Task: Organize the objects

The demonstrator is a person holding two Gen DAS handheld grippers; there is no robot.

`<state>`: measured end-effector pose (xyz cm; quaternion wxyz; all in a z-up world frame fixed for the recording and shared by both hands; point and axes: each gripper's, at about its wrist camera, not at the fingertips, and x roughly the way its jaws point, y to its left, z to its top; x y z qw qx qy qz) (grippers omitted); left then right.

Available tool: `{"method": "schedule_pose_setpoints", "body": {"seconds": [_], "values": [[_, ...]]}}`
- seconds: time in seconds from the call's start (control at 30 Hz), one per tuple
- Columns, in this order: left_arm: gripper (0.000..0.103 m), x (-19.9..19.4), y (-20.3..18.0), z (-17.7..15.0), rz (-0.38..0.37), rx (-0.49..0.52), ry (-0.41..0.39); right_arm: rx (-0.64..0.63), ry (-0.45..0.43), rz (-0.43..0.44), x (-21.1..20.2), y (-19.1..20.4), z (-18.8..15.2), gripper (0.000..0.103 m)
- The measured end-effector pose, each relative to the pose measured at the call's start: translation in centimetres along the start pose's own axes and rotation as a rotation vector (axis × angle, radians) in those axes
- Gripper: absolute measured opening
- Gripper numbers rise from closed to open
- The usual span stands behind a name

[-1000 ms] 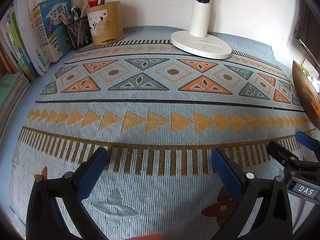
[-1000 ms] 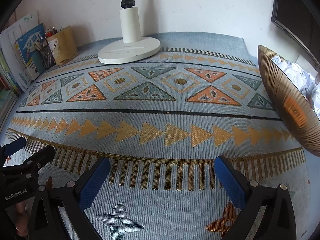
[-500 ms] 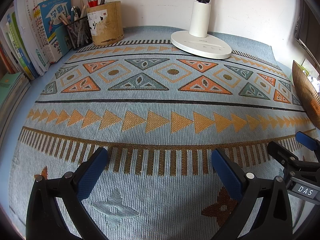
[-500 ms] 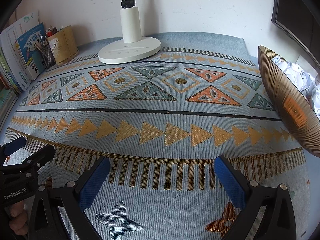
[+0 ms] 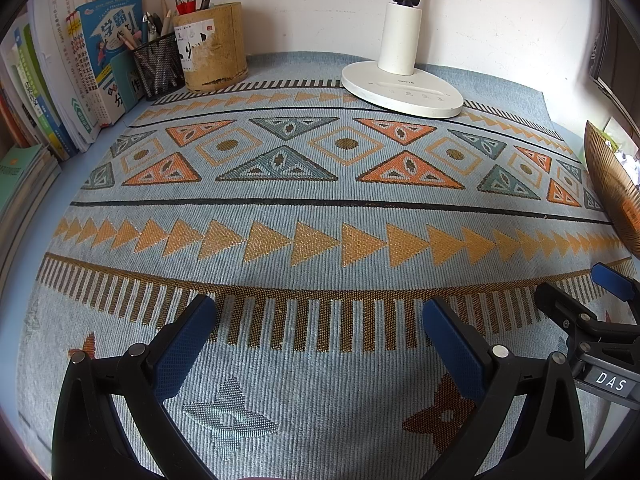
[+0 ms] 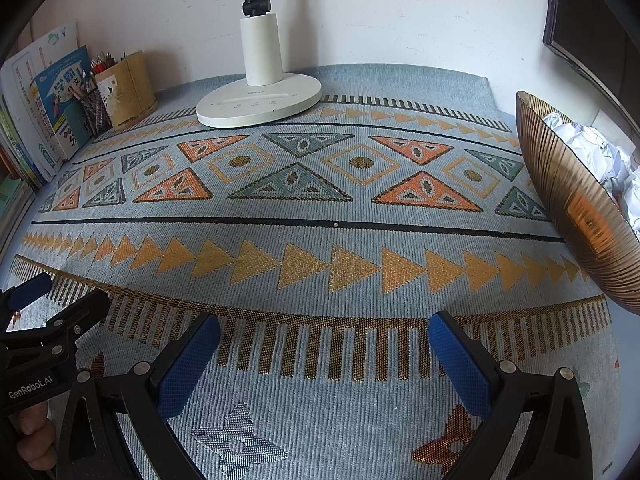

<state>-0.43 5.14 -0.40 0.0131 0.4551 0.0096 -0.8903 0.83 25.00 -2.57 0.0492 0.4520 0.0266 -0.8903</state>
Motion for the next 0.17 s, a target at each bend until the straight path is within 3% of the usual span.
{"method": "schedule_pose_setpoints", "body": {"seconds": [0.17], "values": [[0.103, 0.00, 0.00, 0.01, 0.000, 0.000, 0.000, 0.000, 0.000, 0.000, 0.01, 0.01, 0.00, 0.103]]}}
